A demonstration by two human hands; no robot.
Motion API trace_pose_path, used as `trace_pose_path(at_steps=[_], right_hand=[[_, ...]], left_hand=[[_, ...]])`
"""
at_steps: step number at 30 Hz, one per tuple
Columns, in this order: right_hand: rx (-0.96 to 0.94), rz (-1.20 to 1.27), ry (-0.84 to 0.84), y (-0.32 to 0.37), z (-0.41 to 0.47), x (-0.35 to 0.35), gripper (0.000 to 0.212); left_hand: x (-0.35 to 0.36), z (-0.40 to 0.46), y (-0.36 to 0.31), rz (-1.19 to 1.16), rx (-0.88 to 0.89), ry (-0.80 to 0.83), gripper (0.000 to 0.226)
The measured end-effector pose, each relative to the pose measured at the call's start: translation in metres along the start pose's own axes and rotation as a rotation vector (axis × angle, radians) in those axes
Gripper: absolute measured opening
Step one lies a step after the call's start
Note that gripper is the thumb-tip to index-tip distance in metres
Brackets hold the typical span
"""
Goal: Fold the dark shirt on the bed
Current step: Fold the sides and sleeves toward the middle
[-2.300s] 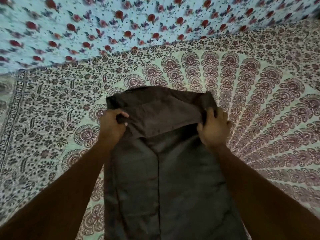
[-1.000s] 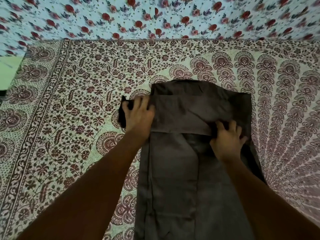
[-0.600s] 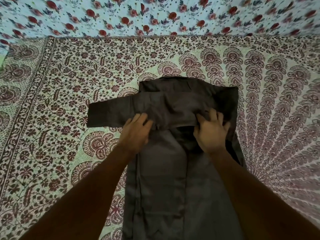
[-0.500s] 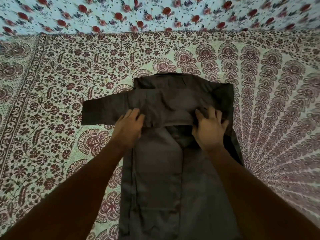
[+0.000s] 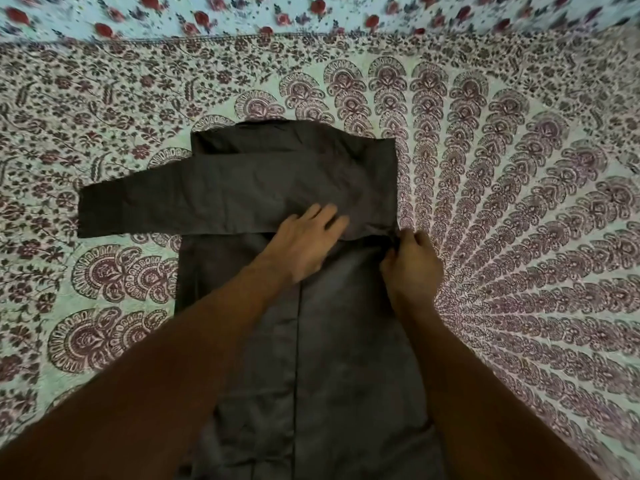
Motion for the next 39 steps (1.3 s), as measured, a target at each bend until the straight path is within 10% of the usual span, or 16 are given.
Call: trace_pose_path(at_steps=[5, 11, 20, 26, 39], right_hand=[[-0.303, 0.022, 0.048, 0.023, -0.019, 0.002, 0.034], [-0.185, -0.079, 0.155, 0.003, -0.048, 0.009, 0.049], [-0.244, 0.045, 0.148, -0.02, -0.065, 0.012, 0.068], [-0.216, 0.053, 0.187, -0.025, -0.082, 0.013, 0.074], [-0.152, 0.039, 0.248, -0.075, -0.15, -0.003, 0.055]], left_hand=[[0.004, 0.012, -0.002, 0.133, -0.098, 0.19, 0.064], [0.001, 0.003, 0.014, 0.139, -0.331, 0.324, 0.057], [0.002, 0.031, -0.049, 0.187, 0.018, 0.136, 0.064], [-0.007, 0.058, -0.045, 0.138, -0.2, 0.271, 0.03], [0.01, 0.015, -0.063, -0.324, -0.463, 0.165, 0.032]])
Point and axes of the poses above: each hand's wrist, its own z-axis towards the middle knuckle, its own x-axis out of the palm, y = z × x, the point moved 5 cm from there along z, towards the middle knuckle, and after that the axes turned 5 degrees about x, right-handed, at the moved point
